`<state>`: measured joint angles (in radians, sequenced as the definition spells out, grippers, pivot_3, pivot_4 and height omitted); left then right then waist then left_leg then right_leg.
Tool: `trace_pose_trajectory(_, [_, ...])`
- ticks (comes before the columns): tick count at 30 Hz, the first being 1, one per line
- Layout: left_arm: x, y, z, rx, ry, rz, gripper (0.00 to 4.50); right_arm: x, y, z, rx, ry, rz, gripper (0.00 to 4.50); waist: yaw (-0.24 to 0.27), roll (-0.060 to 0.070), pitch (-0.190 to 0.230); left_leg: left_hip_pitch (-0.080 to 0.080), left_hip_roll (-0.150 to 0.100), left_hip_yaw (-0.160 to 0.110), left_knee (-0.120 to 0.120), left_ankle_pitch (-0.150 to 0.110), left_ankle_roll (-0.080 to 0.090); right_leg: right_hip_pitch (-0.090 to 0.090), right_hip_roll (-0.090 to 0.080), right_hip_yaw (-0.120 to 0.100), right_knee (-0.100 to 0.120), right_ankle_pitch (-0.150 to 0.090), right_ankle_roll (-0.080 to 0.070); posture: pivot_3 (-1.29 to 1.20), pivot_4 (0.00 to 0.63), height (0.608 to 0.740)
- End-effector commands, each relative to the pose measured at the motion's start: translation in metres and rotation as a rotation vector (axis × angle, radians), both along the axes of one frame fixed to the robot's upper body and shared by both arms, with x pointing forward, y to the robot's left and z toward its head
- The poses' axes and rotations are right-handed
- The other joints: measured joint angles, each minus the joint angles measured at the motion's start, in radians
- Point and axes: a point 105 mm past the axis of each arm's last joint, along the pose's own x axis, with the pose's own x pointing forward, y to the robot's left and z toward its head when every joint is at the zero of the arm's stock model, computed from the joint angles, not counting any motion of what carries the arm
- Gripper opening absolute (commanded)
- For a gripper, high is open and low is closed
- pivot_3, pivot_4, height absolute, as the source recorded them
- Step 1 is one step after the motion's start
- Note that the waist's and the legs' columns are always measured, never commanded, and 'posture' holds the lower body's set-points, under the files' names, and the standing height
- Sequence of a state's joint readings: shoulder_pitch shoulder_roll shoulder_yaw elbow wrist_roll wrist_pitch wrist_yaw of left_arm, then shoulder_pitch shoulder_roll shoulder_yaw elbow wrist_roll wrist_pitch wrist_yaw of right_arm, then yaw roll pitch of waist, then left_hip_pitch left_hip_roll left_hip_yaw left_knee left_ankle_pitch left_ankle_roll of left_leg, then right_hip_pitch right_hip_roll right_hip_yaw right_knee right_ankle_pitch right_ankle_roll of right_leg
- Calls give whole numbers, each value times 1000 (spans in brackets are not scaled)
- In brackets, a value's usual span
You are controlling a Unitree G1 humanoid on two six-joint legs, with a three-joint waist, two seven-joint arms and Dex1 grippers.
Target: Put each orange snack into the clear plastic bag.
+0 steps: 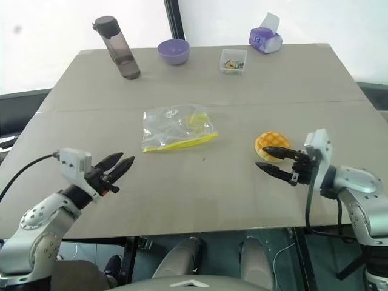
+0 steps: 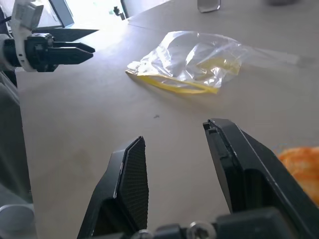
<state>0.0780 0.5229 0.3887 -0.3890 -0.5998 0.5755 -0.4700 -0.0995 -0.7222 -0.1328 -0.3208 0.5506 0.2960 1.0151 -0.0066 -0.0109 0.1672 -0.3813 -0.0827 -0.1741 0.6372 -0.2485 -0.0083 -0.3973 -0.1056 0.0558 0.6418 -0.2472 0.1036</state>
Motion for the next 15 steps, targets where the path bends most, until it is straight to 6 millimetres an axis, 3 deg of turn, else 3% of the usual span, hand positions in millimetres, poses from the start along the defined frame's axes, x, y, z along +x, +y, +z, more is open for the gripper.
trace_pose_trajectory(1, [17, 10, 8, -84, 20, 65, 2524, -3, 10, 11, -36, -19, 47, 2684, 1, 0, 0, 0, 0, 0, 0, 0, 0, 0, 0, 0, 0, 0, 0, 0, 150, 740])
trace_pose_trajectory(3, [27, 9, 9, -111, 34, 80, 3158, -3, 11, 9, -53, -17, 59, 3343, 0, -1, 0, 0, 0, -1, 0, 0, 0, 0, 0, 0, 0, 0, 0, 0, 150, 740])
trace_pose_trajectory(4, [32, 8, 9, -129, 38, 87, 3796, -3, 12, 9, -59, -24, 60, 3996, -1, -1, 0, 0, 0, -1, 0, 0, 0, 0, 0, 0, 0, 0, 0, 0, 150, 740])
trace_pose_trajectory(6, [42, 6, 9, -165, 59, 101, 4470, -1, 13, 10, -58, -36, 57, 4500, -2, -1, 0, 0, 0, 0, 0, 0, 0, 0, 0, 0, 0, 0, 0, 0, 150, 740])
trace_pose_trajectory(15, [61, -22, -18, -338, 295, 13, 4470, 3, 30, 32, -22, -135, 80, 4500, -6, -1, 0, 0, 0, 0, 0, 0, 0, -1, 0, 0, 1, 0, 0, 0, 150, 740])
